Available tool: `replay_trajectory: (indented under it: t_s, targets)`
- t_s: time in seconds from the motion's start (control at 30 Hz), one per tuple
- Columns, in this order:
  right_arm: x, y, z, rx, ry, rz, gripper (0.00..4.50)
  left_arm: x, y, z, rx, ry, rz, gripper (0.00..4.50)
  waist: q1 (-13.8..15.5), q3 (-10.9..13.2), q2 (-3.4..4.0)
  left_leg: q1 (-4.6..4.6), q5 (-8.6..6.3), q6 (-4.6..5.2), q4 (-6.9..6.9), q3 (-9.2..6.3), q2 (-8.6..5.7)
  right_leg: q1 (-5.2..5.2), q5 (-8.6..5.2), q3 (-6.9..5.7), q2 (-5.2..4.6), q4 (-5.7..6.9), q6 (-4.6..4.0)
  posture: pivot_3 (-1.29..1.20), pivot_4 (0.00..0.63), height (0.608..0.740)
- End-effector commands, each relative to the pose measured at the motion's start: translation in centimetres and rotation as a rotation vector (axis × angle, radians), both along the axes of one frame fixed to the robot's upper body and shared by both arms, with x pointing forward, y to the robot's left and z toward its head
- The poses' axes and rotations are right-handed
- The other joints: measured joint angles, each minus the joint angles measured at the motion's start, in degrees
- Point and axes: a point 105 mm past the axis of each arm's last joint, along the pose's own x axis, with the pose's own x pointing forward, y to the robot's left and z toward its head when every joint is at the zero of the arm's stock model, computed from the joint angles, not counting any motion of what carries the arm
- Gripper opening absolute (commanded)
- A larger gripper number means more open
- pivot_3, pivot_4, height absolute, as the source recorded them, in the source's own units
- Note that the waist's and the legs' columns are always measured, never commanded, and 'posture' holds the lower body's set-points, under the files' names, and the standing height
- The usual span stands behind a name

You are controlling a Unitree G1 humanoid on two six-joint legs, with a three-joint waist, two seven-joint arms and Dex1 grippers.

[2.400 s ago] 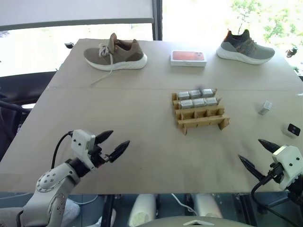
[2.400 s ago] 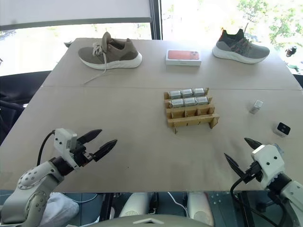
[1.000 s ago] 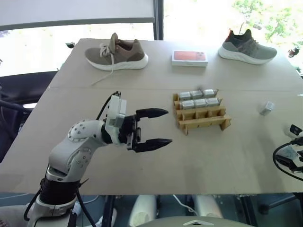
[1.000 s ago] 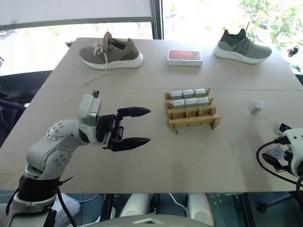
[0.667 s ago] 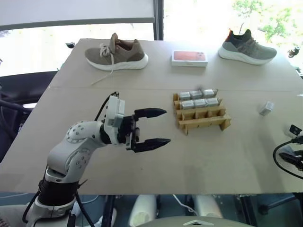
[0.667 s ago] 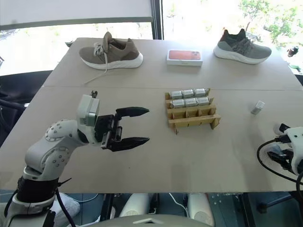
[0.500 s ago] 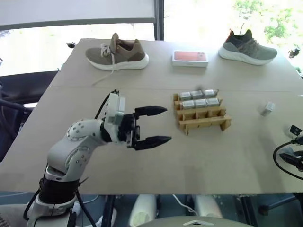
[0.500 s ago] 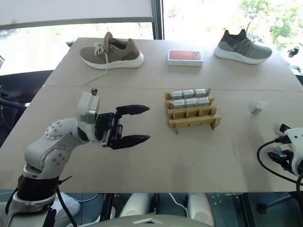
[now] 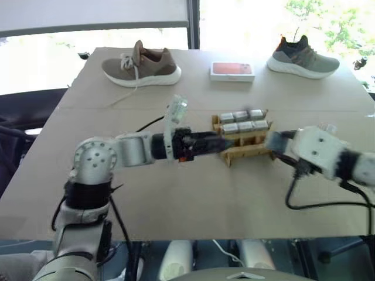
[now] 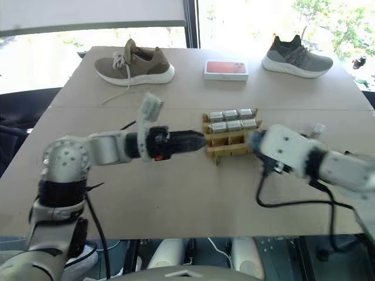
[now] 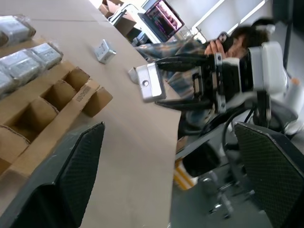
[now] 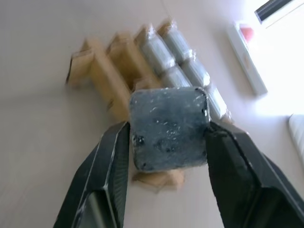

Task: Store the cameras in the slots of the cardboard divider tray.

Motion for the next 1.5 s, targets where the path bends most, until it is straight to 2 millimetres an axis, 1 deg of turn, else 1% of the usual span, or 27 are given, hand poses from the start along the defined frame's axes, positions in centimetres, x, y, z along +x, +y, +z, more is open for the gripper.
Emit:
replay_trajectory:
  t_s: [0.03, 0.13, 0.27, 0.43, 0.63, 0.73, 0.8, 0.83, 0.93, 0.97, 1.0, 1.07, 1.1, 1.17, 1.2, 1.23, 1.27, 1.3, 1.33, 1.37, 1.43, 1.5]
  targets:
    - [0.6, 1.4, 0.7, -0.046, -0.097, 0.045, 1.81, 0.4, -0.9, 1.3, -0.007, 0.017, 0.016, 4.5, 0.4, 0.0, 0.0, 0.01, 0.0, 0.0, 0.0, -0.01, -0.01, 0.01, 0.0, 0.0, -0.01, -0.02, 0.0, 0.0, 0.15, 0.74]
    - [0.7, 2.1, 0.7, -0.067, -0.118, 0.076, 1.81, 0.7, -1.5, 0.8, 0.029, 0.04, 0.035, 4.5, 0.6, 0.0, 0.0, -0.03, -0.01, -0.01, -0.16, -0.08, -0.06, 0.01, -0.01, -0.11, -0.06, -0.13, 0.01, 0.0, 0.15, 0.74]
    - [0.9, 3.3, 1.2, -0.027, -0.132, 0.096, 1.81, 1.1, -2.3, 0.5, 0.046, 0.043, 0.055, 4.5, 0.6, 0.0, 0.01, -0.08, -0.01, -0.04, -0.17, -0.15, -0.09, 0.01, -0.02, -0.23, -0.1, -0.16, 0.03, 0.0, 0.15, 0.74]
    - [1.0, 3.7, 1.7, -0.021, -0.15, 0.101, 1.81, 1.9, -2.2, -0.3, 0.081, 0.057, 0.095, 4.5, 0.6, 0.0, 0.01, 0.0, 0.1, -0.19, -0.11, -0.26, -0.13, 0.1, -0.02, -0.29, -0.08, -0.08, 0.02, 0.0, 0.15, 0.74]
    - [0.7, 4.2, 2.1, -0.007, -0.16, 0.11, 1.81, 2.5, -2.6, -0.2, 0.069, 0.057, 0.113, 4.5, 0.6, 0.0, 0.01, 0.04, 0.12, -0.22, -0.08, -0.24, -0.14, 0.12, -0.01, -0.34, -0.05, 0.0, 0.02, 0.0, 0.15, 0.74]
    - [0.6, 4.3, 2.2, -0.002, -0.165, 0.113, 1.81, 2.7, -2.8, -0.2, 0.062, 0.055, 0.115, 3.67, 0.6, 0.0, 0.01, 0.02, 0.12, -0.21, -0.08, -0.26, -0.14, 0.12, -0.01, -0.34, -0.06, -0.03, 0.02, 0.0, 0.15, 0.74]
    - [0.6, 4.4, 2.3, 0.0, -0.168, 0.116, 1.81, 2.7, -2.9, -0.1, 0.059, 0.053, 0.111, 2.82, 0.6, 0.0, 0.01, 0.02, 0.12, -0.22, -0.09, -0.26, -0.15, 0.12, -0.01, -0.34, -0.06, -0.04, 0.02, 0.0, 0.15, 0.74]
    - [0.6, 4.4, 2.3, 0.001, -0.169, 0.117, 1.81, 2.7, -2.9, -0.1, 0.059, 0.052, 0.109, 2.25, 0.6, 0.0, 0.01, 0.02, 0.12, -0.22, -0.09, -0.27, -0.15, 0.12, -0.01, -0.35, -0.06, -0.04, 0.02, 0.0, 0.15, 0.74]
    - [0.5, 4.5, 2.2, 0.017, -0.151, 0.125, 1.81, 2.8, -2.8, -0.1, 0.063, 0.048, 0.11, 1.01, 0.6, 0.0, 0.01, 0.02, 0.12, -0.21, -0.09, -0.28, -0.14, 0.12, -0.01, -0.36, -0.06, -0.03, 0.02, 0.0, 0.15, 0.74]
    - [0.5, 4.6, 2.1, 0.02, -0.147, 0.126, 1.81, 2.9, -2.8, 0.0, 0.064, 0.046, 0.11, 0.83, 0.6, 0.0, 0.01, 0.03, 0.12, -0.21, -0.09, -0.28, -0.15, 0.12, -0.01, -0.37, -0.06, -0.03, 0.02, 0.0, 0.15, 0.74]
    - [0.4, 4.7, 2.0, 0.034, -0.126, 0.136, 1.81, 3.0, -2.7, 0.0, 0.069, 0.037, 0.115, 0.84, 0.6, 0.0, 0.01, 0.03, 0.12, -0.21, -0.09, -0.27, -0.15, 0.12, -0.01, -0.38, -0.06, -0.03, 0.02, 0.0, 0.15, 0.74]
    - [0.3, 4.7, 1.9, 0.085, -0.083, 0.138, 2.88, 3.3, -2.4, 0.2, 0.075, 0.014, 0.124, 0.84, 0.6, 0.0, 0.01, 0.02, 0.12, -0.21, -0.09, -0.28, -0.15, 0.12, -0.01, -0.41, -0.05, -0.02, 0.02, 0.0, 0.15, 0.74]
    - [0.3, 4.6, 1.9, 0.101, -0.076, 0.132, 3.26, 3.5, -2.3, 0.4, 0.078, -0.009, 0.126, 0.84, 0.6, 0.0, 0.01, 0.03, 0.12, -0.21, -0.09, -0.28, -0.15, 0.12, -0.01, -0.42, -0.05, -0.01, 0.02, 0.0, 0.15, 0.74]
    - [1.1, 3.1, 2.1, 0.186, -0.067, 0.041, 4.26, 3.8, -1.9, 1.1, 0.074, -0.083, 0.134, 0.84, 0.6, 0.0, 0.01, 0.02, 0.12, -0.21, -0.09, -0.29, -0.19, 0.11, -0.01, -0.49, -0.02, -0.01, 0.02, 0.0, 0.15, 0.74]
    - [1.4, 1.9, 1.9, 0.276, -0.023, -0.006, 4.46, 4.1, -1.7, 1.2, 0.093, -0.137, 0.139, 0.84, 0.7, 0.0, 0.01, 0.01, 0.12, -0.21, -0.09, -0.32, -0.2, 0.12, -0.01, -0.53, -0.03, -0.02, 0.02, 0.0, 0.15, 0.74]
    - [1.2, 1.1, 1.7, 0.371, 0.031, 0.007, 4.46, 4.4, -1.5, 1.1, 0.123, -0.204, 0.142, 0.84, 0.7, 0.0, -0.02, -0.02, 0.12, -0.21, -0.1, -0.32, -0.2, 0.12, -0.01, -0.55, -0.03, -0.04, 0.02, 0.0, 0.15, 0.74]
    - [1.2, -0.3, 1.4, 0.412, 0.056, -0.002, 4.46, 4.7, -1.4, 1.2, 0.138, -0.286, 0.136, 0.84, 0.8, 0.0, -0.01, -0.04, 0.12, -0.21, -0.11, -0.33, -0.28, 0.13, -0.01, -0.58, -0.03, -0.07, 0.02, 0.0, 0.15, 0.74]
    - [1.5, -2.2, 1.4, 0.434, 0.054, -0.039, 4.46, 4.9, -1.4, 0.8, 0.179, -0.358, 0.105, 0.84, 0.9, 0.0, 0.04, -0.07, 0.12, -0.21, -0.11, -0.35, -0.34, 0.12, -0.01, -0.61, -0.03, -0.09, 0.02, 0.0, 0.15, 0.74]
    - [1.3, -3.6, 1.0, 0.459, 0.105, -0.039, 4.46, 4.9, -1.4, 0.4, 0.213, -0.406, 0.057, 0.84, 0.9, 0.0, 0.05, -0.06, 0.12, -0.21, -0.16, -0.33, -0.47, 0.12, -0.01, -0.59, -0.06, -0.12, 0.02, 0.0, 0.15, 0.74]
    - [1.1, -4.5, 0.9, 0.467, 0.133, -0.036, 4.46, 5.0, -1.3, 0.0, 0.236, -0.436, 0.02, 0.84, 1.0, 0.0, 0.06, -0.08, 0.11, -0.2, -0.16, -0.21, -0.52, 0.13, -0.01, -0.59, -0.07, -0.16, 0.02, 0.0, 0.15, 0.74]
    - [0.8, -5.9, 1.5, 0.492, 0.134, 0.0, 4.46, 5.7, -1.5, -0.7, 0.301, -0.535, -0.038, 0.84, 1.0, 0.0, 0.1, -0.06, 0.07, -0.12, -0.15, -0.1, -0.57, 0.13, -0.02, -0.47, -0.13, -0.19, 0.02, 0.0, 0.15, 0.74]
    - [0.5, -6.6, 2.3, 0.536, 0.149, 0.037, 4.46, 6.0, -2.0, -1.3, 0.344, -0.608, -0.129, 0.84, 0.8, 0.0, 0.1, -0.04, 0.05, -0.07, -0.15, -0.03, -0.57, 0.13, -0.02, -0.43, -0.1, -0.2, 0.02, 0.0, 0.15, 0.74]
